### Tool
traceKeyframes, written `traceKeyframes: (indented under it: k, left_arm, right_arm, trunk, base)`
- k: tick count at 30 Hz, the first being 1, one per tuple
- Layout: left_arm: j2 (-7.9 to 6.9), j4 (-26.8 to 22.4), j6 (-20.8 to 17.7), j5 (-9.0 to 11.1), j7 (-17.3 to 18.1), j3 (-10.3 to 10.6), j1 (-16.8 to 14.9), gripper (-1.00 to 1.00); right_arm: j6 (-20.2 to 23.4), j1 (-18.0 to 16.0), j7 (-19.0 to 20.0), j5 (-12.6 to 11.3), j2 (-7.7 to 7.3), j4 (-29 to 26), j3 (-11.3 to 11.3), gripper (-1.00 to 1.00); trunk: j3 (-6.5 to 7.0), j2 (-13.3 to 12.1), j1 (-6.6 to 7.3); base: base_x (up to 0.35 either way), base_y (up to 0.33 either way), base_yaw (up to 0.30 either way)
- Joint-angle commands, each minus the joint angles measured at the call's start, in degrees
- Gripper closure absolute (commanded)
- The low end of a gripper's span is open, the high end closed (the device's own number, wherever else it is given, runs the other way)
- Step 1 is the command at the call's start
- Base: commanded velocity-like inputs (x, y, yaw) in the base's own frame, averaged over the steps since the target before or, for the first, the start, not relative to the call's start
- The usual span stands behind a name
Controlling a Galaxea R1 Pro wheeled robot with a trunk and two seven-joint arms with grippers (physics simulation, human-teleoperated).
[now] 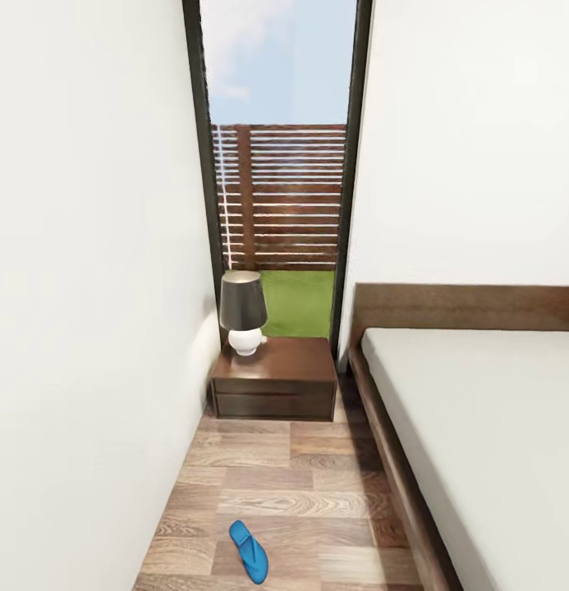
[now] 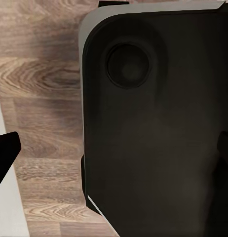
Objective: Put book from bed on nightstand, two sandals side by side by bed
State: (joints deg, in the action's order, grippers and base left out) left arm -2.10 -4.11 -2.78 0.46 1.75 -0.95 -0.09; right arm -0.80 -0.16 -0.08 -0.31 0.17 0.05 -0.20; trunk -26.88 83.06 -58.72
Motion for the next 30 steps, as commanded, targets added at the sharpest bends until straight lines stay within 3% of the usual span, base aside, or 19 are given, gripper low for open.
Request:
traceKeyframes:
  k: [1,30]
  left_arm:
    - [-0.01,-0.11,-0.29,0.05,0.18,-0.10,0.00,-1.00]
    - [-0.01,-0.11,-0.29,0.04,0.18,-0.10,0.00,-1.00]
  right_arm:
    - [-0.08,-0.02,-0.01,-0.04,0.01,0.00,-0.01,-1.00]
    - [-0.08,-0.02,0.25,0.12,0.01,0.01,0.18,-1.00]
  trunk:
    - [-0.05,0.02,-0.01]
    - [-0.05,0.02,-0.01]
  base:
    - [0.137,0.000,0.000]
    - [0.137,0.000,0.000]
